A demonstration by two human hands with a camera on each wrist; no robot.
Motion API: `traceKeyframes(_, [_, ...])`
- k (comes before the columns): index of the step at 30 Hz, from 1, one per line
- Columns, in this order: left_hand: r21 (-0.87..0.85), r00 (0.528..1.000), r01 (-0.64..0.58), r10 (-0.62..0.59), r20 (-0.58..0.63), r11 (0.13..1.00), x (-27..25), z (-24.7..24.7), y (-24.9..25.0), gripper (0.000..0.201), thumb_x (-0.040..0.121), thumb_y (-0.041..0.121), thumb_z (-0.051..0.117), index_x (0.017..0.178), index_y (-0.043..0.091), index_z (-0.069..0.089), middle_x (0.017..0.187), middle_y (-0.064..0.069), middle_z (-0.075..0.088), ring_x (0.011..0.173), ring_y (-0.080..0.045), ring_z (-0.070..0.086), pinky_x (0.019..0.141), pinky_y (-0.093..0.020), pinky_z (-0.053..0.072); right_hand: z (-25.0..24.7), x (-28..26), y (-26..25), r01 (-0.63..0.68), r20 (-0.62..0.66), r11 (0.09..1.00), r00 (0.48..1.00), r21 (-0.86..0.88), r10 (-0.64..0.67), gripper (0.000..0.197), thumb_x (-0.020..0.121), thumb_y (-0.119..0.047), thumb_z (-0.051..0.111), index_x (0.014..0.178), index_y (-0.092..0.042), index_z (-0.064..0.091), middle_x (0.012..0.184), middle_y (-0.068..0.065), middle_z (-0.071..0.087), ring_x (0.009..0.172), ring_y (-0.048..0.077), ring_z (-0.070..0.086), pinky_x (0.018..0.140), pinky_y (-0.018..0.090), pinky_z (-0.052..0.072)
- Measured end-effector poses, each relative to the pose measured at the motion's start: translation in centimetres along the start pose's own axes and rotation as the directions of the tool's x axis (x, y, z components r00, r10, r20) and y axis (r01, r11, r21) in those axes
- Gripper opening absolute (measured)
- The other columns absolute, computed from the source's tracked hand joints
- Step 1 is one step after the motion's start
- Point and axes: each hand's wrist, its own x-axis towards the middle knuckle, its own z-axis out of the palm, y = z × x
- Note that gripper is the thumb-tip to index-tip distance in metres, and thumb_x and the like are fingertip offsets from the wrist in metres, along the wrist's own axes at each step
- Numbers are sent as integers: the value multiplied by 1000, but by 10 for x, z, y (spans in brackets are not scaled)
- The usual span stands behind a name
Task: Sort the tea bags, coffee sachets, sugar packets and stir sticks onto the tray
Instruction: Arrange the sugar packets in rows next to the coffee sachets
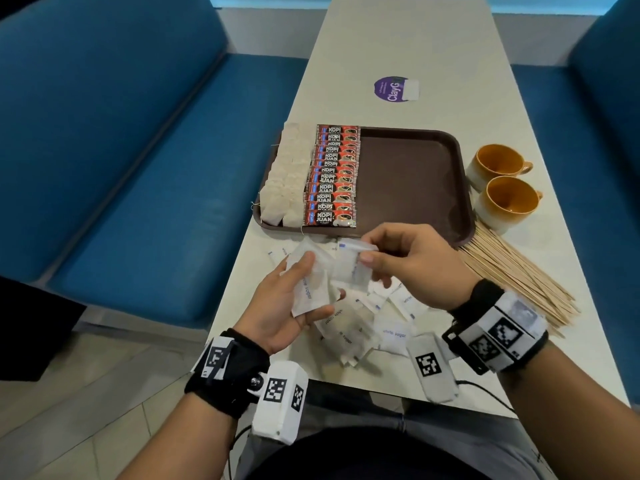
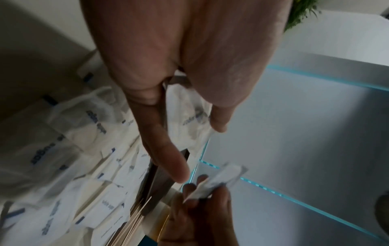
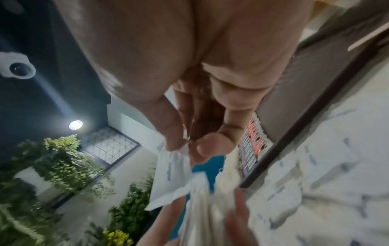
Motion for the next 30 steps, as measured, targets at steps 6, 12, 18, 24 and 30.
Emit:
traceKeyframes(6, [18,971,90,-92,219,996,1,16,-4,66,93,61,51,134,11,65,126,-18,70,101,-39,71,61,-38,62,24,0,5,-20,-94,987,996,-162,5,13,83,-20,85,90,-23,73,75,1,66,63,13,63,63,35,56])
traceKeyframes(12, [111,944,-19,-19,331,994,3,19,-13,56,86,12,72,139,9,52,117,-22,68,97,-41,71,64,-35,60,18,-8,11,5,-182,972,982,-236,-49,30,84,-26,83,110,-33,69,97,-9,62,68,9,60,69,26,53])
traceKeyframes(18, [80,936,-52,20,353,995,6,31,-19,60,86,1,70,138,24,51,114,-10,70,90,-33,71,60,-38,59,17,-23,20,25,-193,918,975,-397,-110,10,95,-19,69,94,-22,78,84,-11,69,77,6,62,75,29,51])
traceKeyframes(24, [126,956,-11,-26,291,992,6,29,-24,18,92,5,65,105,17,66,113,-22,68,97,-47,68,53,-35,59,-24,-31,21,-77,-327,933,944,-353,-46,12,83,-33,84,90,-27,76,70,-6,63,61,5,55,56,12,43])
traceKeyframes(30, [157,979,-21,-11,205,987,6,7,-19,15,92,5,67,104,13,62,100,-15,66,99,-49,69,51,-34,56,-72,-31,44,-291,-300,691,947,-662,111,39,87,-25,80,124,-25,67,118,-5,61,97,10,56,85,25,47])
